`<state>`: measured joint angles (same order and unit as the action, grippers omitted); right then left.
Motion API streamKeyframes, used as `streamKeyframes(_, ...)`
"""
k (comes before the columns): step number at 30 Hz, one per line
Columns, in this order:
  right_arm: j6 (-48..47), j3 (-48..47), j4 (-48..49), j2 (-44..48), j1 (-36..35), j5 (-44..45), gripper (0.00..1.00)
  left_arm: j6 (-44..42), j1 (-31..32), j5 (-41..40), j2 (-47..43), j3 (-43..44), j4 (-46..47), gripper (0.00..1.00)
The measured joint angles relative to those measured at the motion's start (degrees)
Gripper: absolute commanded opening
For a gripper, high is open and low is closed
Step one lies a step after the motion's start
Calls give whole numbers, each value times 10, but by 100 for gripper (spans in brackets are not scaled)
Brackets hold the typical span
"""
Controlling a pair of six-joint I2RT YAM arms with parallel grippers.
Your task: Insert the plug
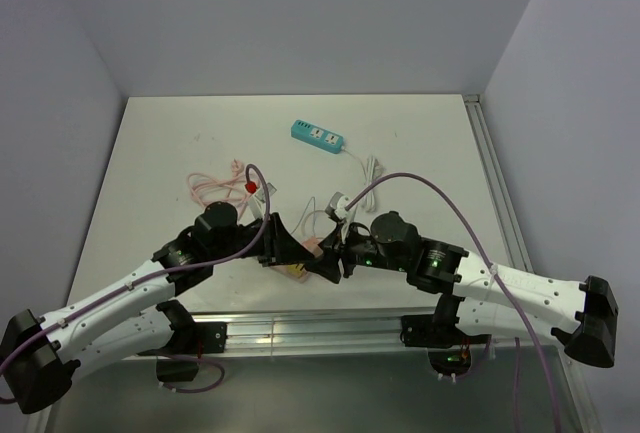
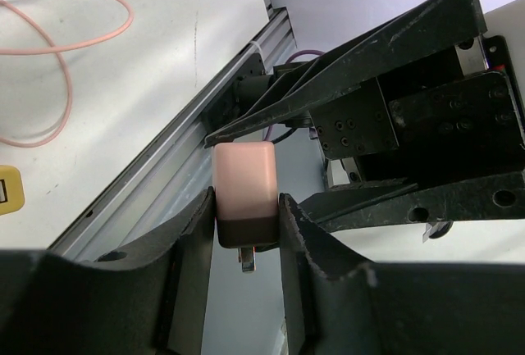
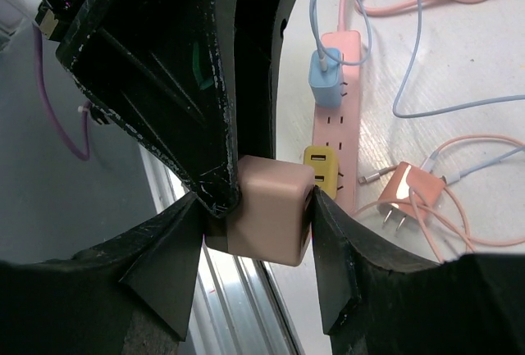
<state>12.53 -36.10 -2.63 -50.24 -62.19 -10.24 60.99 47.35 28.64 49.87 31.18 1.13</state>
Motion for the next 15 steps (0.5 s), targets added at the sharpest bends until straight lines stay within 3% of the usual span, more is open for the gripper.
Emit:
streamKeyframes(4,0,0,-1,0,-3,6,1,2,0,0,-1,0,0,22)
streamKeyframes(5,0,0,-1,0,-5,8,5,2,0,0,-1,0,0,20)
streamKeyframes(7,0,-3,-3,-2,-6,11,10,2,0,0,-2,0,0,5)
streamKeyframes(8,0,-4,-4,-3,-7,13,16,1,0,0,-2,0,0,0)
streamKeyframes(10,0,-8,-9,-8,-9,14,29,1,0,-2,-2,0,-3,0)
streamKeyframes(11,1,-12,-14,-12,-9,16,47,0,0,-4,-3,0,-5,0)
streamKeyframes(13,5,-19,-23,-20,-10,19,59,-3,0,-10,-5,0,-12,0)
streamKeyframes(14,9,-23,-28,-23,-11,22,74,-3,0,-14,-7,0,-15,0)
streamKeyframes(15,16,-26,-31,-25,-11,26,76,-5,1,-18,-9,0,-19,0)
